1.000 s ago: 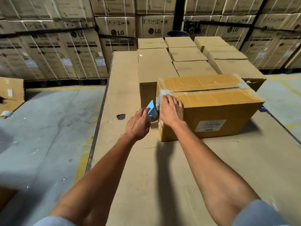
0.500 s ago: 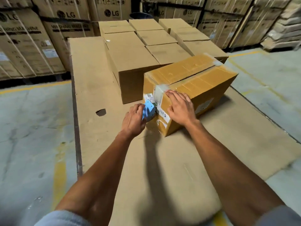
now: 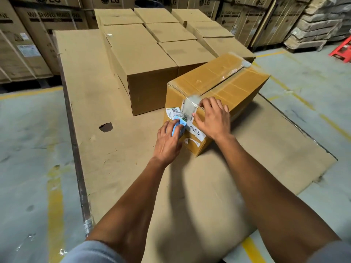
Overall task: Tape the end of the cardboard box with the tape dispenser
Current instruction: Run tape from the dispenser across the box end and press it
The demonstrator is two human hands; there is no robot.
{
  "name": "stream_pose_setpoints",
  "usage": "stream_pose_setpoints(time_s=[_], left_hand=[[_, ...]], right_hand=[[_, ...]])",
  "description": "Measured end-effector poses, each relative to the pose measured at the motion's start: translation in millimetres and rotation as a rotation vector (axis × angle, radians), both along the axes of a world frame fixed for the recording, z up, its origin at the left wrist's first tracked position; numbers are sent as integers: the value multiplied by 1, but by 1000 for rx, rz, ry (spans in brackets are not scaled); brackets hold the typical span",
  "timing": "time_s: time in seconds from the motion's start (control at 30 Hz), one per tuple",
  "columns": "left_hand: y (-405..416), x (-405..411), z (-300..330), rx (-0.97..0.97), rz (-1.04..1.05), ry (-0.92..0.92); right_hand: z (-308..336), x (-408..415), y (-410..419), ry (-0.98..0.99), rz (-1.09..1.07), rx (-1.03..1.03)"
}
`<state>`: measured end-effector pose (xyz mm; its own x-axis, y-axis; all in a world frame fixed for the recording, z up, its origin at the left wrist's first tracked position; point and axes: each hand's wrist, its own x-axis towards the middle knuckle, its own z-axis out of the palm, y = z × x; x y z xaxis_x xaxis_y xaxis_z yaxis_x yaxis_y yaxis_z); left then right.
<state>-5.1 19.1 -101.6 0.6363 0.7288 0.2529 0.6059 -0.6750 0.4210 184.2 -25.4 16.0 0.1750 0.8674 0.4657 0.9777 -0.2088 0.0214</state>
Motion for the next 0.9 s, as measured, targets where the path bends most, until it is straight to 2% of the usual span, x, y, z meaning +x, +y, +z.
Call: stream_pose_setpoints(time_s=[0.37,0.6,0.9], left_hand=[[22,6,-14,56,-79,-39],[21,15,-11,140,-137,17],[25,9,-11,153,-185,29]], right_hand=[[-2,-2,21,-109,-107,13],[-1,-4,19,-122,-132,21],[2,-8,18,-138,-146,-2]])
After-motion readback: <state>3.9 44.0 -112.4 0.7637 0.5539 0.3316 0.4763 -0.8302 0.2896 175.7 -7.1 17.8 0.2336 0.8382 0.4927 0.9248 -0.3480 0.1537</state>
